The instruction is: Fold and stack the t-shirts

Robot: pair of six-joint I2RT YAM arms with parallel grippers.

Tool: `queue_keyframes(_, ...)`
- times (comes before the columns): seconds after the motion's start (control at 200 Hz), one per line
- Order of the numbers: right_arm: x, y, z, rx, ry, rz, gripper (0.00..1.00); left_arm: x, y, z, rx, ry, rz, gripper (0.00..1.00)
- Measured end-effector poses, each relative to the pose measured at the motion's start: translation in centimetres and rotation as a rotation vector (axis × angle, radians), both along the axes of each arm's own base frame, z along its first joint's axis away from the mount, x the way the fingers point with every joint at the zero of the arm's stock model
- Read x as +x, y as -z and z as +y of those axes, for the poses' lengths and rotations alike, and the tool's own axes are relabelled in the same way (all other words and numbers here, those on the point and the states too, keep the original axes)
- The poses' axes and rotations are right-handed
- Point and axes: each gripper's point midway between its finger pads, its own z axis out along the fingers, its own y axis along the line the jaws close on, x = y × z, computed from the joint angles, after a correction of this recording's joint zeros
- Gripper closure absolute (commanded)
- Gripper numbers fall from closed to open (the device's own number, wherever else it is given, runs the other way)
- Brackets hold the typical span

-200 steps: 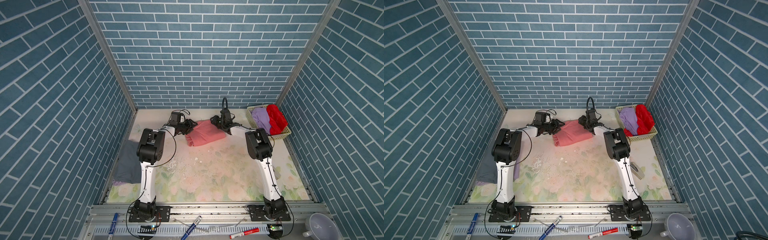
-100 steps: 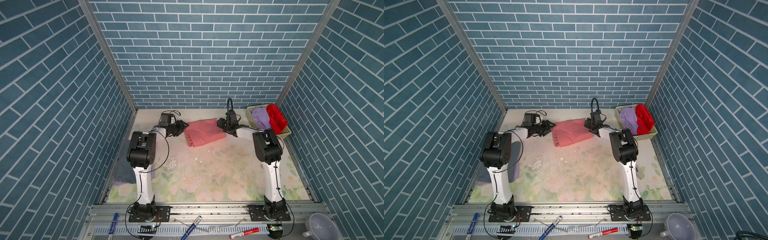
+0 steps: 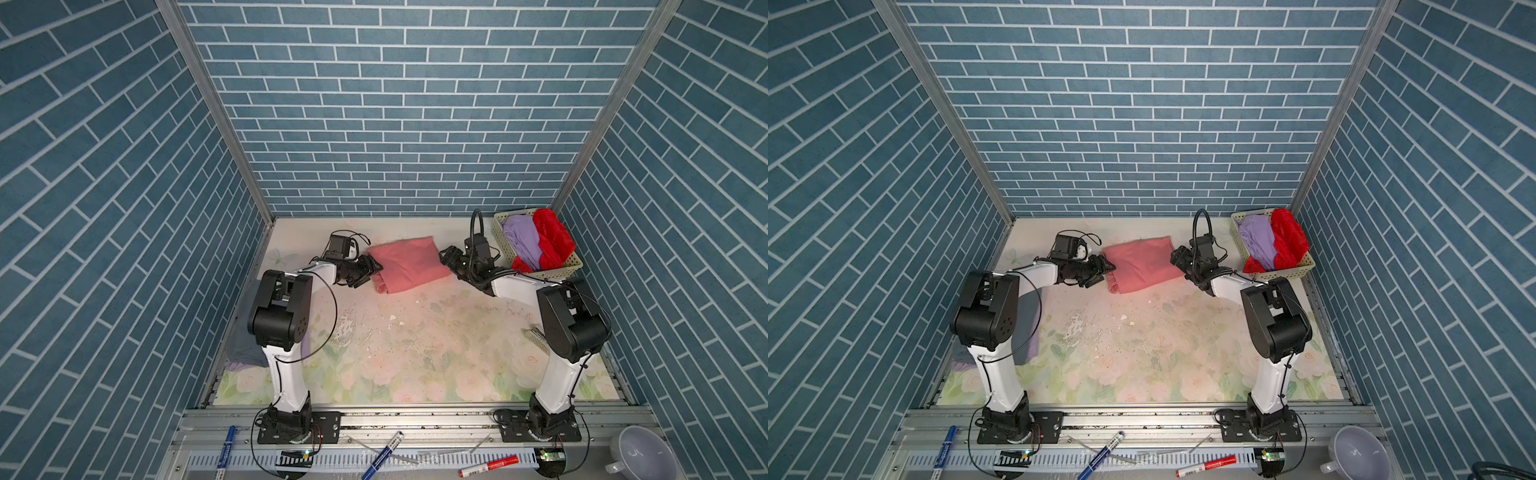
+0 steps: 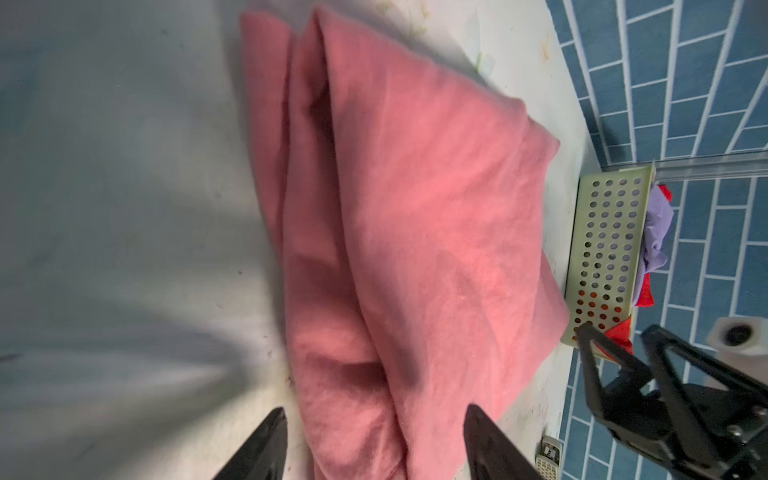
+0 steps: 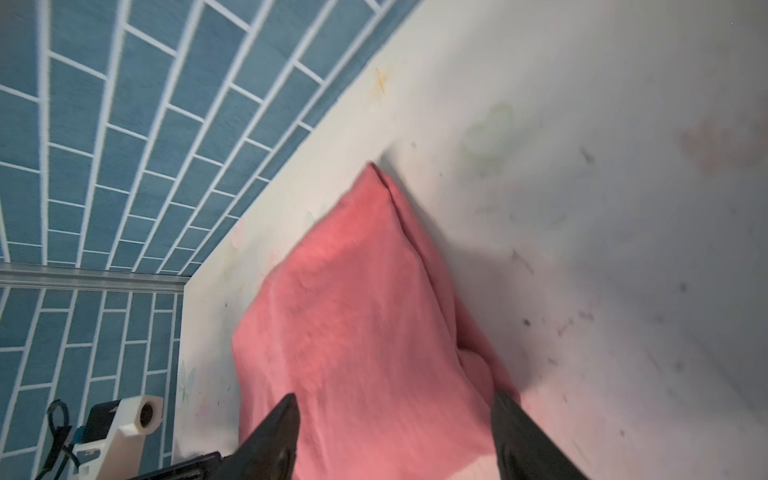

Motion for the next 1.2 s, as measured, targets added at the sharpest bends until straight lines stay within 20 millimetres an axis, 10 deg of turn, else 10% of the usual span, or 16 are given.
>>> queue_keyframes(0.515,-4.8,2.8,7.0,0.279,0.04,0.064,0.2,-1.4,1.5,-5.4,-0.086,0.009,0.043,0.78)
queue_keyframes(0.955,-4.4,3.0,9.2,0.449,0.105,0.042,0.23,-2.4,0.8,-8.1,-0.284,-0.079,0.088,0.86)
queue_keyframes(1.2,-5.6,3.1,10.6,0.483,0.095,0.077,0.25,-2.1,-2.8,-8.9,-0.345,-0.085,0.043,0.86)
